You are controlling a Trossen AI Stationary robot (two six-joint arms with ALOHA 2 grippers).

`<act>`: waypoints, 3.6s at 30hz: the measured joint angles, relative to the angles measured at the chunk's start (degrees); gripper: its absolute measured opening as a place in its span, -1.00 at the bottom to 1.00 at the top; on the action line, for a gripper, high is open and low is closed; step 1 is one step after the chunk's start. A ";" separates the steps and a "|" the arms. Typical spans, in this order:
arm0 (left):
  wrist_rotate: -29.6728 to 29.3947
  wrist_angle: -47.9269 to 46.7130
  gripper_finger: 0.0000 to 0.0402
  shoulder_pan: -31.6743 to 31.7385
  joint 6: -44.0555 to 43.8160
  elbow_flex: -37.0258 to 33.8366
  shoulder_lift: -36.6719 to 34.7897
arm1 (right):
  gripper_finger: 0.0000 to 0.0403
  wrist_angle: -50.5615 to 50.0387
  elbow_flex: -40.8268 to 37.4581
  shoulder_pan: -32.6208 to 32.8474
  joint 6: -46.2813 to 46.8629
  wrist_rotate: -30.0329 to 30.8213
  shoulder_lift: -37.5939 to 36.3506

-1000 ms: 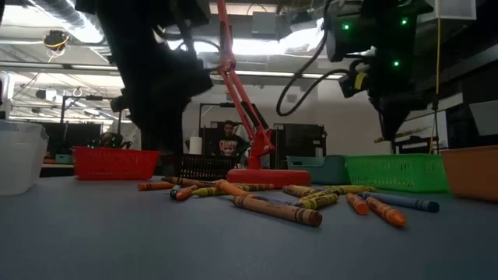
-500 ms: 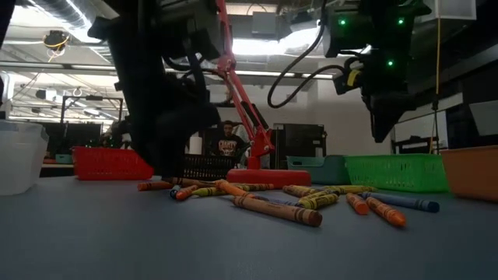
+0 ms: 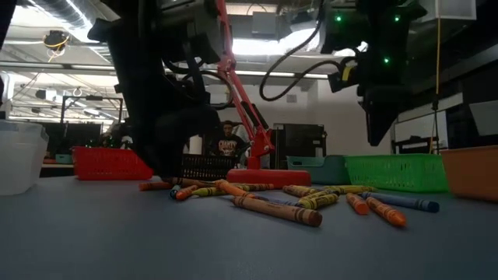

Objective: Sort crayons
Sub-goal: Put the orange crayon into the bottom left transparent bin, then put the yellow crayon into the top left black bin

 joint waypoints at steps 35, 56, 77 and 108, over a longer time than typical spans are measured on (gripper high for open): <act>13.68 -3.93 -0.98 -0.94 9.57 -0.03 -14.09 | -0.34 16.72 0.00 10.40 -6.58 -13.26 0.20; 24.68 -37.88 -0.98 -18.03 -2.82 0.02 -25.11 | -0.34 17.54 0.00 11.27 -9.39 -12.69 4.90; 17.69 -41.87 -0.58 -23.74 -10.44 0.00 -24.94 | -0.34 17.25 0.00 11.27 -12.65 -12.58 12.59; 5.84 -33.11 -0.57 -23.71 -10.01 0.00 -24.94 | -0.34 17.65 0.00 11.22 -18.45 -9.56 12.72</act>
